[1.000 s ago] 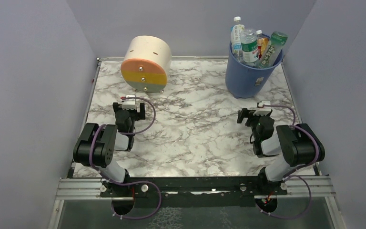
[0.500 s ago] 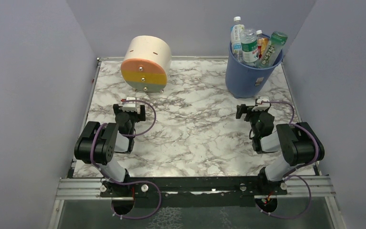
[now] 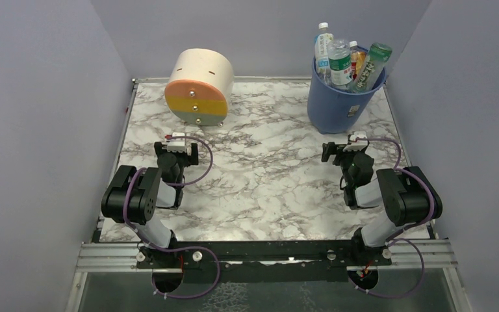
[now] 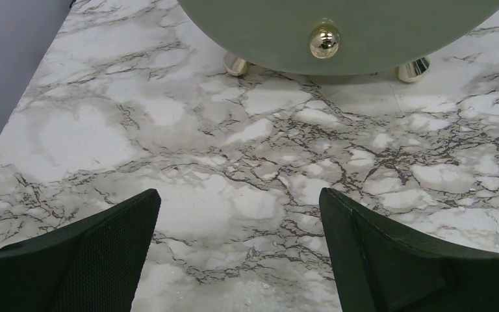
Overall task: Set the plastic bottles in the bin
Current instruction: Reset both arms
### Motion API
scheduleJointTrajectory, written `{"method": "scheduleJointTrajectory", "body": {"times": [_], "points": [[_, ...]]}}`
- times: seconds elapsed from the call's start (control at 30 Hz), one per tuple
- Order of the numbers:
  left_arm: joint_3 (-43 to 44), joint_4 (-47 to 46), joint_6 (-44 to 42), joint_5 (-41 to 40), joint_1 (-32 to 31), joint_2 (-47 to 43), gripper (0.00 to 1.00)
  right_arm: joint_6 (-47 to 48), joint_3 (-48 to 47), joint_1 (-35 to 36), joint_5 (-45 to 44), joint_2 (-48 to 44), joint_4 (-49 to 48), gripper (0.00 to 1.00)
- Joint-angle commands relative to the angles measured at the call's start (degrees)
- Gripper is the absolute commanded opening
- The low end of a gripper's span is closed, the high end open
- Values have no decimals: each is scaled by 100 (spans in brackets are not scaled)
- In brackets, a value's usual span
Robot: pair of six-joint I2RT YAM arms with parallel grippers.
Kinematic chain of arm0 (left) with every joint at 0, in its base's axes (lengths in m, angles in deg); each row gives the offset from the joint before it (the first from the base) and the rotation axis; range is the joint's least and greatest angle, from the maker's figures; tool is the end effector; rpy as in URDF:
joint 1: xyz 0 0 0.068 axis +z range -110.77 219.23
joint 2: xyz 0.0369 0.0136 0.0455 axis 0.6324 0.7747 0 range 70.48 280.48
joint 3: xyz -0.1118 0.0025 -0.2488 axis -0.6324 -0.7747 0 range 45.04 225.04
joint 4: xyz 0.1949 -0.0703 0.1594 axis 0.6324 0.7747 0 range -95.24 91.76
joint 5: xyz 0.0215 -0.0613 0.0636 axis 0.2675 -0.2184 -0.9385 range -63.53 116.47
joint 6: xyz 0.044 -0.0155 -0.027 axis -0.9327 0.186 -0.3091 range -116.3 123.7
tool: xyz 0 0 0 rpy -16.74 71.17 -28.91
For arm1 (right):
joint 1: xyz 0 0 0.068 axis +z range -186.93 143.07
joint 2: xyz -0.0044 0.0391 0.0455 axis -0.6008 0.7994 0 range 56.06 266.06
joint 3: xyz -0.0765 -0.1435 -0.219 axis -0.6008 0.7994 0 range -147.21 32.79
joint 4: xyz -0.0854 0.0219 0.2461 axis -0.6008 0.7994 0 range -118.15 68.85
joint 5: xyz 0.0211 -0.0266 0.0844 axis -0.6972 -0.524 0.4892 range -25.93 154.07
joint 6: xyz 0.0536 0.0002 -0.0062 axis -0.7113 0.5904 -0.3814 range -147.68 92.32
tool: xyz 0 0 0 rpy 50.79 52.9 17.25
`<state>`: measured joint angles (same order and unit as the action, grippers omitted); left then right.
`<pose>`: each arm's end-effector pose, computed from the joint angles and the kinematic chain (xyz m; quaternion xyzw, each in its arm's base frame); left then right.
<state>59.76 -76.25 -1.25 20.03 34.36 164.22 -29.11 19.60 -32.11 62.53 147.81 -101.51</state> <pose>0.2504 -0.0173 0.1327 0.0278 0.7540 0.0429 0.6549 0.2439 0.0196 0.1393 -0.0127 0.7383 0.0268 0.6739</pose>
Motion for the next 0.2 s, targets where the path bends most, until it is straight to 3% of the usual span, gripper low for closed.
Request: {"method": "scheduleJointTrajectory", "body": {"times": [0.0, 0.17], "points": [[93, -122, 47, -16, 34, 59, 99, 88, -34, 26, 119, 45, -11, 99], [80, -123, 49, -23, 38, 26, 99, 85, -34, 32, 119, 45, -19, 100]]}}
